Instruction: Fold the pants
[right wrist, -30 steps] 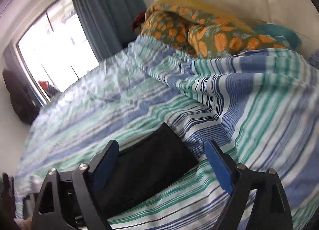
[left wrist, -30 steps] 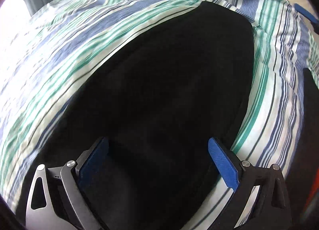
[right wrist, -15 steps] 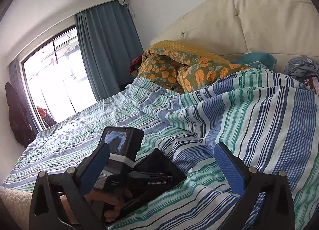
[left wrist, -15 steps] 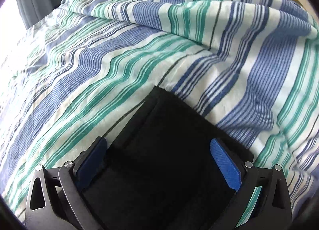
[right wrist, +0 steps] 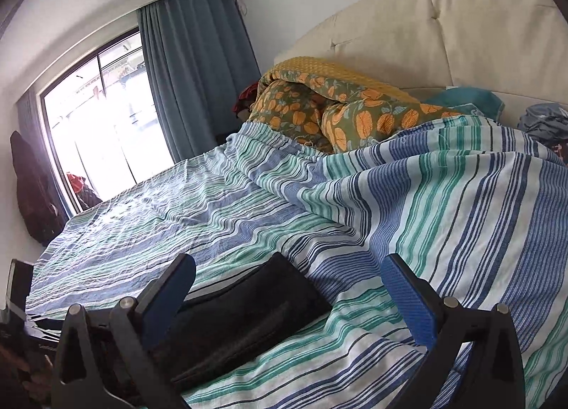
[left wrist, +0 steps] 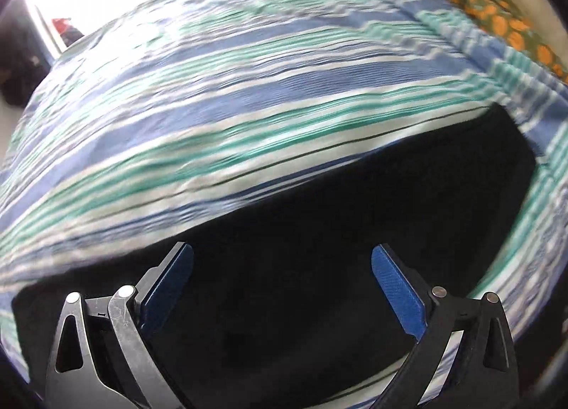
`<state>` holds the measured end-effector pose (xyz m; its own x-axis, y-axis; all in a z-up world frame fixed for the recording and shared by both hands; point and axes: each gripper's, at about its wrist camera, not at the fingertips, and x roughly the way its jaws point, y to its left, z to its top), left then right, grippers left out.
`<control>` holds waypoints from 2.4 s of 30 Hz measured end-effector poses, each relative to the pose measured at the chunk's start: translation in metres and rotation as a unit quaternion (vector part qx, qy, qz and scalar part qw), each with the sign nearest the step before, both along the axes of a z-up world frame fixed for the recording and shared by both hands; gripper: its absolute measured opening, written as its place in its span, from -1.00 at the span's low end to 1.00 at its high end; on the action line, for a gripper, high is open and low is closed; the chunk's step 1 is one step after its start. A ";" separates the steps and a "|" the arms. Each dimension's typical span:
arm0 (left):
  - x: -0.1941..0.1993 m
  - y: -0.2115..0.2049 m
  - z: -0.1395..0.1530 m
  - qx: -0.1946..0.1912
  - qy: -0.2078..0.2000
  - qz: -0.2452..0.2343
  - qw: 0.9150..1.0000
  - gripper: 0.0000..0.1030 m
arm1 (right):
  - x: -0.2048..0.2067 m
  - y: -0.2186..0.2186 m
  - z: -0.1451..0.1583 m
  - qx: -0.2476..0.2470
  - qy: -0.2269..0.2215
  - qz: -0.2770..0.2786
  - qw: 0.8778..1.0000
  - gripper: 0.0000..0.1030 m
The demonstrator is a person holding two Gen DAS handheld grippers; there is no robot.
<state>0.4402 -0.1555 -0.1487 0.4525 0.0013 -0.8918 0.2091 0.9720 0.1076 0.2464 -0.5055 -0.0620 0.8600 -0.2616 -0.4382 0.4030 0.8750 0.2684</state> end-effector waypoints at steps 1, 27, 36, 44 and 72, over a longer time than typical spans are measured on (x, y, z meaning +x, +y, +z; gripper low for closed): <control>-0.005 0.031 -0.008 0.015 0.000 0.033 0.999 0.95 | 0.003 0.001 -0.002 0.008 0.002 0.004 1.000 1.00; -0.103 0.366 -0.031 0.035 0.029 0.367 0.929 0.97 | 0.035 0.026 -0.027 0.028 0.045 0.077 0.996 1.00; -0.204 0.217 -0.040 0.000 0.050 0.221 0.974 0.98 | 0.026 0.020 -0.021 0.039 0.029 0.071 0.996 1.00; -0.231 0.057 -0.031 0.071 -0.021 0.014 0.997 0.97 | 0.011 0.011 -0.015 0.028 0.020 0.066 0.997 1.00; -0.237 -0.255 -0.019 -0.118 0.028 -0.359 0.925 0.97 | -0.091 -0.122 0.030 -0.006 -0.046 -0.147 0.988 1.00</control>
<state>0.2034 -0.4101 -0.1674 0.2143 -0.4789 -0.8513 0.8092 0.5751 -0.1199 0.1550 -0.6279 -0.0324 0.7814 -0.5118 -0.3571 0.6154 0.7267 0.3051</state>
